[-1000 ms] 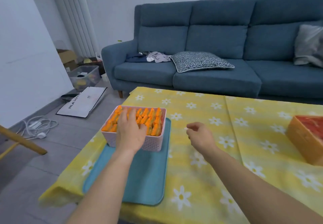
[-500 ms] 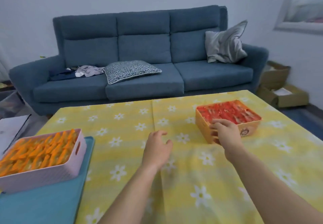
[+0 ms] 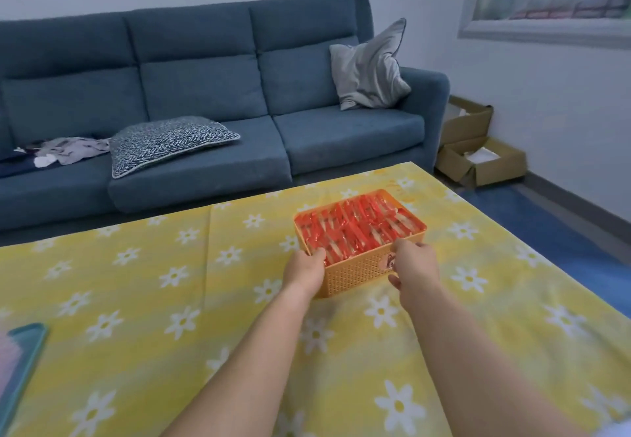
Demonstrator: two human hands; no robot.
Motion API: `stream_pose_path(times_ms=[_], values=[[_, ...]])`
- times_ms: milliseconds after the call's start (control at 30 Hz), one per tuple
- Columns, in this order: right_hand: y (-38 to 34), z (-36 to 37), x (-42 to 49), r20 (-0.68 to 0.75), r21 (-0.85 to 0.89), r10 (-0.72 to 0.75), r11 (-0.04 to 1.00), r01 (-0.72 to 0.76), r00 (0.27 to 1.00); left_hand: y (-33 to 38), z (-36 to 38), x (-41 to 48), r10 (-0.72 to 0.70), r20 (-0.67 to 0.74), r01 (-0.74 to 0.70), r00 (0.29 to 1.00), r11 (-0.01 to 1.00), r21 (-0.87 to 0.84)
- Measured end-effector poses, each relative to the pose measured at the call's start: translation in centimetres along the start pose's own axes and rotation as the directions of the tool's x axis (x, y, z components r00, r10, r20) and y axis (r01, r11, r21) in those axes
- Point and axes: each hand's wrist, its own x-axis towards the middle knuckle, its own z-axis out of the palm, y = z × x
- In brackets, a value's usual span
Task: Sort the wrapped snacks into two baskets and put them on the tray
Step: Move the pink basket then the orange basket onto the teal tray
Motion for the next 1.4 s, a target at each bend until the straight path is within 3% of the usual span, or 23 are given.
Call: stream_pose_path(times_ms=[267,400,600,733,867,967,1200,1400], values=[[-0.6,-0.5,1.6,-0.126,-0.067,0.141,0.986,-0.151,0.982,-0.4,-0.2,0.2,-0.025,-0.057,0.022,0.998,0.999,-0.049],[-1.1,-1.5,1.1,-0.234,-0.24,0.043,0.966,-0.1,0.971,-1.3,-3.6,-1.2,0.006,-0.086,-0.008,0.996,1.0,-0.012],[-0.1,-1.9,-1.8,0.154,-0.22,-0.115,0.964,0.148,0.981,-3.0,-9.6,-4.2,0.022,-0.075,-0.021,0.997,1.0,0.012],[0.6,-1.5,-4.6,0.18,-0.174,-0.109,0.975,0.141,0.978,-4.6,-13.3,-6.2,0.001,-0.098,-0.003,0.995,1.0,-0.026],[1.7,-0.1,-9.3,0.313,-0.239,-0.158,0.941,0.239,0.936,-5.9,-17.6,-8.8,-0.009,-0.178,0.005,0.984,1.0,-0.02],[2.6,1.4,-13.2,0.422,-0.21,-0.124,0.95,0.23,0.898,-7.2,-21.1,-10.5,-0.05,-0.252,0.038,0.966,0.998,-0.054],[5.9,7.1,-23.1,0.601,-0.287,-0.012,0.93,0.229,0.799,-11.6,-32.8,-16.2,-0.092,-0.406,0.066,0.909,0.995,-0.076],[8.7,13.9,-32.3,0.715,-0.297,0.008,0.908,0.294,0.699,-17.5,-42.9,-22.4,-0.177,-0.562,0.12,0.808,0.983,-0.136]])
